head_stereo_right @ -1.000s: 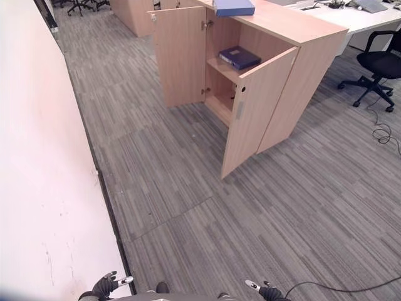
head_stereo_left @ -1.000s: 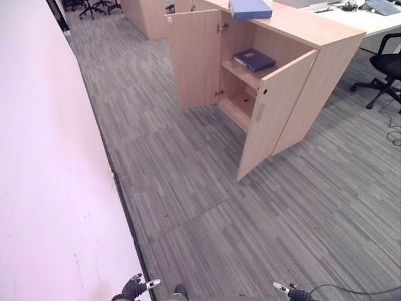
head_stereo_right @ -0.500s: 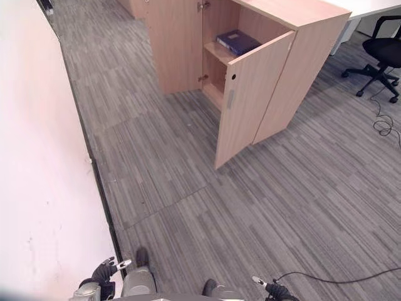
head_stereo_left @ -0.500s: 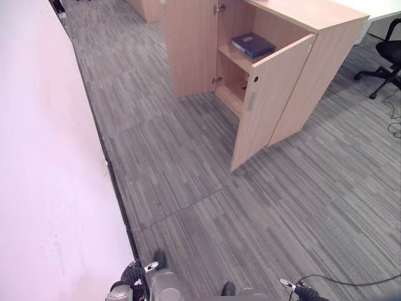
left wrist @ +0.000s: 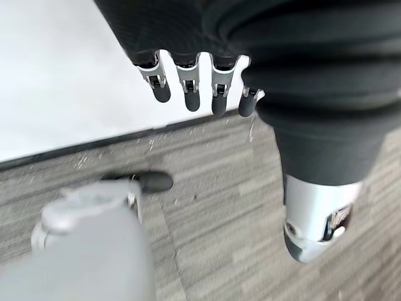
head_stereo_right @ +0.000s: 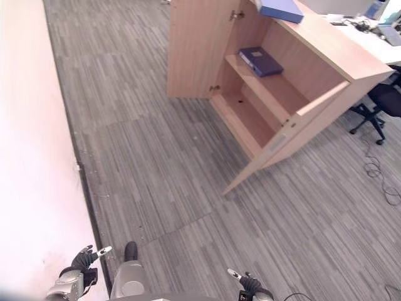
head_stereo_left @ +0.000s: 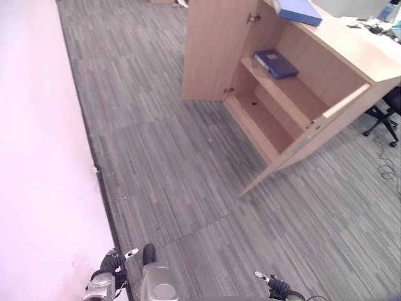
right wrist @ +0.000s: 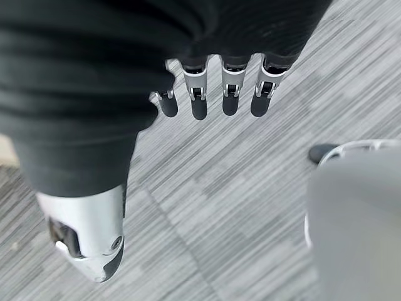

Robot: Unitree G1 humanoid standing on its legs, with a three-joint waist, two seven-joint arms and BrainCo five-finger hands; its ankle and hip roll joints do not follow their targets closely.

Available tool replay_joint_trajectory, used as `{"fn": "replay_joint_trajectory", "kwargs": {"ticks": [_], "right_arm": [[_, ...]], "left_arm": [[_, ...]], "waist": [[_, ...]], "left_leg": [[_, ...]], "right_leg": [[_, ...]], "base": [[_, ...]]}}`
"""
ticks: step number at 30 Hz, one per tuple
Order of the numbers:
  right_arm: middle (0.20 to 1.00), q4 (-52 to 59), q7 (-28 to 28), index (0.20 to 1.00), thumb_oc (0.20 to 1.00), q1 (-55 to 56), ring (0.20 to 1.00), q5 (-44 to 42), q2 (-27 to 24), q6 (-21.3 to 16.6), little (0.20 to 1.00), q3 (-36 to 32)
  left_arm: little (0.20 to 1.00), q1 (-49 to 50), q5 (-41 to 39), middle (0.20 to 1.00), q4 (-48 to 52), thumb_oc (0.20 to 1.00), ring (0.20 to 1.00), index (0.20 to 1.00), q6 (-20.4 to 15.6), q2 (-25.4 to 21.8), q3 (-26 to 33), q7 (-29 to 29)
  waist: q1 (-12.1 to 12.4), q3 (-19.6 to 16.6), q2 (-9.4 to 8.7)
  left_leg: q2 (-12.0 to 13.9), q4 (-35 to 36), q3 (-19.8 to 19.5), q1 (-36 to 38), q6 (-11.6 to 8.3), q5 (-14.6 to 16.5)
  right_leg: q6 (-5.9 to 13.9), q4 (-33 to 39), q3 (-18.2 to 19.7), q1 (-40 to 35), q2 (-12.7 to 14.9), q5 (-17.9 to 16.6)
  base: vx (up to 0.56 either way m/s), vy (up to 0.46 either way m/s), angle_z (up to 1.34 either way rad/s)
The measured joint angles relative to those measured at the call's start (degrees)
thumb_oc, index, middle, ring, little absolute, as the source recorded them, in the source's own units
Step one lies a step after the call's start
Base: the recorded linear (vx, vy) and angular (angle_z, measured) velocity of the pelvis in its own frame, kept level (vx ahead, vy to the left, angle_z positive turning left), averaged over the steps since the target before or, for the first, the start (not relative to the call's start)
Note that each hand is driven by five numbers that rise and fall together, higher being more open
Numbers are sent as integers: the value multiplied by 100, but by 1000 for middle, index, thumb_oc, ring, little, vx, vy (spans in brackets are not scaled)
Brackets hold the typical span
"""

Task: Put the empty folder in the office cabinet

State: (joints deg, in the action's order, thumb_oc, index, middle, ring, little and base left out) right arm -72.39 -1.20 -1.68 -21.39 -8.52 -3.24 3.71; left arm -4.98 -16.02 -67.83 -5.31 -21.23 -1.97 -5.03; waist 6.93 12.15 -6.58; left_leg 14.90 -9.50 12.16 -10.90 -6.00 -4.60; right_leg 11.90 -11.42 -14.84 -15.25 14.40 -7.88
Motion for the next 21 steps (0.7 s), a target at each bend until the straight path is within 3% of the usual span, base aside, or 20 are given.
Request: {"fn": "replay_joint_trajectory", "kwargs": {"ticks": [1,2,3,4,5,6,8,9,10,12,14,16,17,18,20,21], "right_arm": [[1000,44,-12,1000,1000,-33,1000,-1,-108,19,1000,93],[1000,101,-10,1000,1000,-44,1000,-3,-165,30,1000,133],[1000,225,-4,1000,1000,-100,1000,-7,-179,43,1000,121],[1000,499,12,1000,1000,-148,1000,-11,-102,2,1000,89],[1000,705,21,1000,1000,-146,1000,-16,-34,-22,1000,91],[1000,741,42,1000,1000,-137,1000,-18,-28,-21,1000,107],[1000,978,52,1000,1000,-161,1000,-64,-68,-40,1000,77],[1000,1108,43,1000,1000,-171,1000,-171,-128,-107,1000,29],[1000,1101,28,1000,1000,-90,1000,-229,-257,-111,1000,21],[1000,904,-16,1000,1000,60,1000,-232,-506,-39,1000,13],[1000,853,-58,1000,1000,156,1000,-235,-604,-20,1000,-30],[1000,664,-86,1000,1000,375,1000,-276,-571,-23,1000,-155],[1000,641,-94,1000,1000,502,1000,-283,-563,-23,1000,-187],[1000,604,-115,1000,1000,552,1000,-286,-604,-30,1000,-191],[1000,556,-134,1000,1000,559,1000,-288,-653,-66,1000,-274],[1000,537,-137,1000,1000,560,1000,-290,-704,-83,1000,-279]], "left_arm": [[1000,76,1,1000,-55,1000,1000,1000,27,30,-157,5],[1000,83,9,1000,-52,1000,1000,1000,44,101,-259,40],[1000,162,-56,1000,52,1000,1000,1000,59,307,-261,66],[1000,240,-37,1000,55,1000,1000,1000,59,466,-127,63],[1000,233,-32,1000,177,1000,1000,1000,51,586,-67,72],[1000,215,-30,1000,222,1000,1000,1000,33,648,-32,70],[1000,239,-25,1000,257,1000,1000,1000,26,623,-67,91],[1000,350,-17,1000,245,1000,1000,1000,45,608,-58,91],[1000,365,26,1000,269,1000,1000,1000,45,617,-68,93],[1000,343,122,1000,313,1000,1000,1000,-3,551,-128,84],[1000,355,151,1000,312,1000,1000,1000,18,493,-136,58],[1000,508,216,1000,344,1000,1000,1000,17,378,-307,68],[1000,590,305,1000,387,1000,1000,1000,18,300,-386,73],[1000,650,317,1000,383,1000,1000,1000,28,341,-400,90],[1000,717,403,1000,386,1000,1000,1000,38,440,-461,121],[1000,734,406,1000,389,1000,1000,1000,35,497,-469,132]], "waist": [[-52,0,32],[-70,30,87],[-81,35,140],[-110,50,225],[-106,0,381],[-120,-54,468],[-306,-64,617],[-578,-6,785],[-696,-46,851],[-734,-125,915],[-851,-143,919],[-942,-269,785],[-955,-361,633],[-935,-375,620],[-932,-366,604],[-944,-388,616]], "left_leg": [[-183,-223,136,-77,225,338],[-381,-594,309,-96,484,605],[-532,-579,509,95,650,912],[-613,-347,674,307,883,930],[-600,-112,737,571,903,897],[-617,-11,776,734,941,919],[-756,371,789,1142,1147,1055],[-815,743,806,1420,1102,966],[-919,952,816,1569,1013,907],[-1269,1284,843,1870,926,905],[-1426,1467,783,2097,809,942],[-1440,1406,720,2347,611,987],[-1475,1318,691,2451,436,1101],[-1408,1141,714,2520,304,1205],[-1193,335,847,2301,150,1405],[-1133,209,948,2257,164,1453]], "right_leg": [[158,-1029,12,586,396,-417],[-31,-1241,217,778,600,-1242],[-929,-1390,288,988,824,-2011],[-956,-1954,88,1371,1031,-2013],[-193,-2558,-548,1634,991,-1137],[-94,-2655,-760,1765,734,-667],[38,-3046,-453,2366,32,373],[-101,-2994,-659,2591,-311,877],[-237,-2616,-1119,2652,-374,1034],[-386,-1686,-1852,2938,-197,1118],[-355,-993,-1993,3086,-145,1095],[-457,-525,-2102,3008,-170,895],[-851,-253,-2206,2791,-204,541],[-1654,-90,-2179,2623,-345,462],[-1686,450,-2025,2210,-569,455],[-1636,704,-1981,2046,-677,436]], "base": [[205,653,26],[228,695,8],[199,526,-28],[236,528,-49],[318,585,-37],[334,561,-24],[248,278,-25],[207,145,4],[257,107,26],[293,62,12],[160,-2,27],[108,-30,51],[104,-19,21],[150,-24,0],[143,-34,-32],[137,-49,-37]]}}
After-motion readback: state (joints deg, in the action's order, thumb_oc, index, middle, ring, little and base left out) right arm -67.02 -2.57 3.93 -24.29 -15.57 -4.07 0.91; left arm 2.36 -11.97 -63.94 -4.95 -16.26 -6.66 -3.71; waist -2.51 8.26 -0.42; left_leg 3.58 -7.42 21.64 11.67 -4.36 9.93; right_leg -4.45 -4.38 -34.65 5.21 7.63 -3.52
